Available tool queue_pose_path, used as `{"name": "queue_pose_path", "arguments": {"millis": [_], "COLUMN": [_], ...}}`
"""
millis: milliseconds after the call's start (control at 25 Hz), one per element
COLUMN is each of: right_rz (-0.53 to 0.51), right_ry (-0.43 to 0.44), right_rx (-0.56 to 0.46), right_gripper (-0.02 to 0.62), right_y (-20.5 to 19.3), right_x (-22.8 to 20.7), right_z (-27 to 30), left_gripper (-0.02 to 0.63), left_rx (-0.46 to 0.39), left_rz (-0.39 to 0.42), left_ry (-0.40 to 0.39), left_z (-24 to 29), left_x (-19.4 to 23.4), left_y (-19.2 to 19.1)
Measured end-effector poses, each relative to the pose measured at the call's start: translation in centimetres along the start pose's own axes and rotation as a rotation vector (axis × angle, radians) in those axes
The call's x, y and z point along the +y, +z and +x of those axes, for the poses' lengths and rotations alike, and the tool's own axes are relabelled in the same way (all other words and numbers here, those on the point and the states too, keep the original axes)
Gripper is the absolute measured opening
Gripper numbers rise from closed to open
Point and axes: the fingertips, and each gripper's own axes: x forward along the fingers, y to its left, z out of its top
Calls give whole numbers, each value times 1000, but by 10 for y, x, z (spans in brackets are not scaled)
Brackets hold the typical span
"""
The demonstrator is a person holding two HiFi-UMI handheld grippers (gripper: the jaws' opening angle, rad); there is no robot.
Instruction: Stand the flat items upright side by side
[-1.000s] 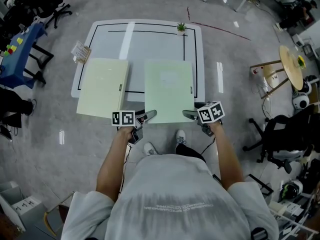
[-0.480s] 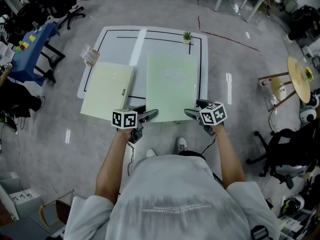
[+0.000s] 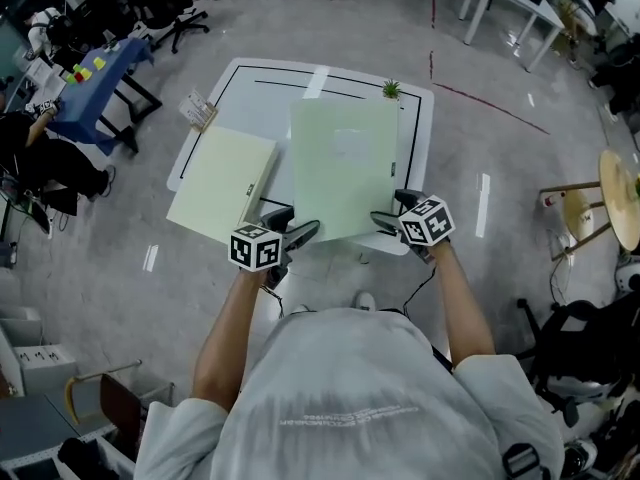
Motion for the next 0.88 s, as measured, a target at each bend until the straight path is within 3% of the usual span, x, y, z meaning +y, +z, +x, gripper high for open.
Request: {"name": "queue_pose_path", "arguments": {"millis": [200,720,880], "right_rz": [-56,-315,-427], "right_ry": [60,116,108], "right_rx": [-53,-46,-63], "right_gripper": [360,360,360], "right_y": [9,23,33], "right_x": [-5,-22,-29], "right_z": [3,15,25], "left_gripper": [314,314,314], "left_rx": [-128,-228,-224], "left_rz": [34,114,180], "left_ry": [88,315,396], "left_z": [-5,5,11], "left_x": [-8,-21,-18], "left_y": [2,-22,-28]}}
